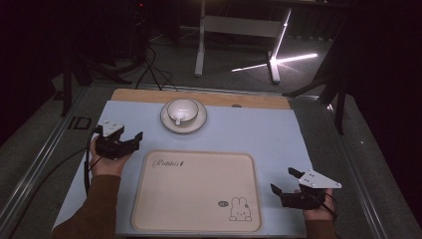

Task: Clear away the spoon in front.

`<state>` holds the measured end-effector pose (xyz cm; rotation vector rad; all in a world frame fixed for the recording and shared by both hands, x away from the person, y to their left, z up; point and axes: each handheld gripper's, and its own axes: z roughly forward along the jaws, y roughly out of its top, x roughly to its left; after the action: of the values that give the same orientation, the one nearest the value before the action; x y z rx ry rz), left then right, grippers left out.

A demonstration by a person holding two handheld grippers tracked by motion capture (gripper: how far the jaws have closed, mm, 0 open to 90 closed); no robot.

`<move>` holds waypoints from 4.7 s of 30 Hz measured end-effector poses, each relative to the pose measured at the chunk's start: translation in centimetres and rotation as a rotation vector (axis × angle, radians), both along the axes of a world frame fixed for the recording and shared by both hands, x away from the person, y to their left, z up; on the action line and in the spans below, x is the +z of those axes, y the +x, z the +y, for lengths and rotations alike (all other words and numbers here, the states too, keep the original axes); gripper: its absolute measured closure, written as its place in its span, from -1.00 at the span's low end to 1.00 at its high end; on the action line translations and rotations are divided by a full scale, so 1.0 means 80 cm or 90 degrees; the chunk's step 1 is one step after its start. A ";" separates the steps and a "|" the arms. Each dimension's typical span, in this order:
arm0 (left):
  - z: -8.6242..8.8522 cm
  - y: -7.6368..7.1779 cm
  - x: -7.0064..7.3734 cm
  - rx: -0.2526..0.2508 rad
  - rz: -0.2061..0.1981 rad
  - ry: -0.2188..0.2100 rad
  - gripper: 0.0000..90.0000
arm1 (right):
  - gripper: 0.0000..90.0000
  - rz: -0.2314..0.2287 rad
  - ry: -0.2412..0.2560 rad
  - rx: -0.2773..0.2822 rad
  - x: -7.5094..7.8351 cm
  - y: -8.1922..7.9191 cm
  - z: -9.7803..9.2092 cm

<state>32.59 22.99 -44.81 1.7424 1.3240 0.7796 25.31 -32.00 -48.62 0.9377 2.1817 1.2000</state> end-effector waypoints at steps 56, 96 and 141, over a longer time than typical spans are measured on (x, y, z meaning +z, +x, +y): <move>-0.139 0.121 -0.033 -0.076 0.037 0.032 -0.07 | -0.69 -0.001 -0.002 0.000 0.000 -0.001 -0.002; -0.130 0.134 -0.046 -0.037 0.052 0.046 0.60 | -0.69 0.001 -0.005 0.002 0.000 -0.002 -0.003; -0.124 0.118 -0.017 -0.037 0.020 0.016 0.64 | -0.69 0.003 -0.006 0.003 0.000 -0.002 -0.004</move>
<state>42.05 13.09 -46.19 1.8121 1.2835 0.7424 25.16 -32.29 -48.65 0.9340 2.1922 1.1898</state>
